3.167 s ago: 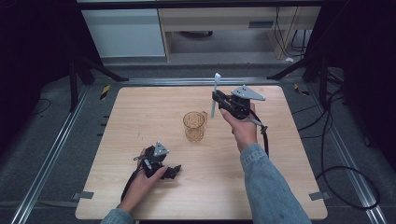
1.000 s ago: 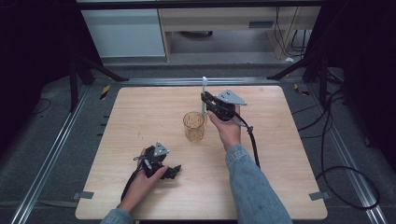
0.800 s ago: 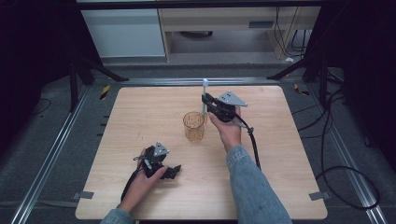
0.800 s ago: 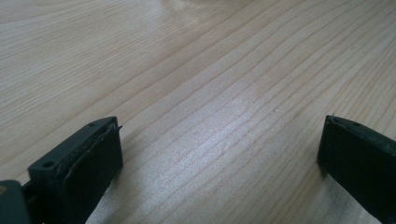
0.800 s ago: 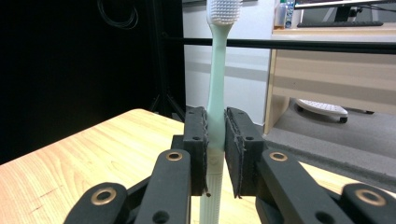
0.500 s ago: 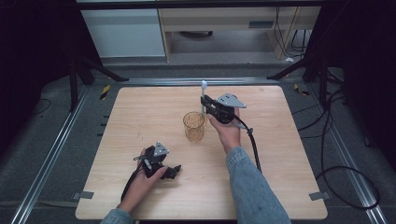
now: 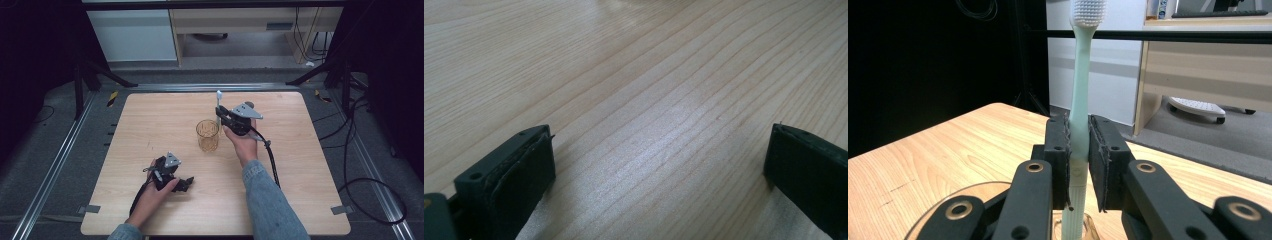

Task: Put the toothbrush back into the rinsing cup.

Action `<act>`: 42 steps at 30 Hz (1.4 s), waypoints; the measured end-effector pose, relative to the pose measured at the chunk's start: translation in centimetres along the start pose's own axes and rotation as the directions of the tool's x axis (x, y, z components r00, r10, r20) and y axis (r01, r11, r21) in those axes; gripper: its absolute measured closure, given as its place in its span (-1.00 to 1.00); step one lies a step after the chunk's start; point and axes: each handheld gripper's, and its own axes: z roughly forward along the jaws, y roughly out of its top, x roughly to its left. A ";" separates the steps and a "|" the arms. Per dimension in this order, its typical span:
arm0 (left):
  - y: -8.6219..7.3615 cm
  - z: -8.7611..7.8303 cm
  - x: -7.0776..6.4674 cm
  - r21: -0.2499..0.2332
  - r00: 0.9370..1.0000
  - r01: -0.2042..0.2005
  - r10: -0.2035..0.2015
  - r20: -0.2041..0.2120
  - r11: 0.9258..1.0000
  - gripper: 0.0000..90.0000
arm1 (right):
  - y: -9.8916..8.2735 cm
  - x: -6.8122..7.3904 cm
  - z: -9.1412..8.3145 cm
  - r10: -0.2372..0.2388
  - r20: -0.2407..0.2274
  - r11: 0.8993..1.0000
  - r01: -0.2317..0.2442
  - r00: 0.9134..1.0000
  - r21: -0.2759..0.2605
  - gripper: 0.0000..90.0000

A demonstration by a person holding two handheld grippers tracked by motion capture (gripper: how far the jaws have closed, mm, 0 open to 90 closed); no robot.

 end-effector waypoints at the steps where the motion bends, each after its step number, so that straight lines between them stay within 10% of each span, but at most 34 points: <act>1: 0.0 0.0 0.0 0.001 1.000 -0.002 0.002 0.000 1.000 -1.00 | -0.1 0.0 0.0 0.004 0.001 1.000 -0.004 1.000 -0.003 0.76; 42: 0.0 0.0 -0.1 0.001 1.000 0.000 0.000 -0.003 1.000 -1.00 | -2.3 -0.1 0.8 0.009 -0.003 1.000 -0.009 1.000 0.029 0.76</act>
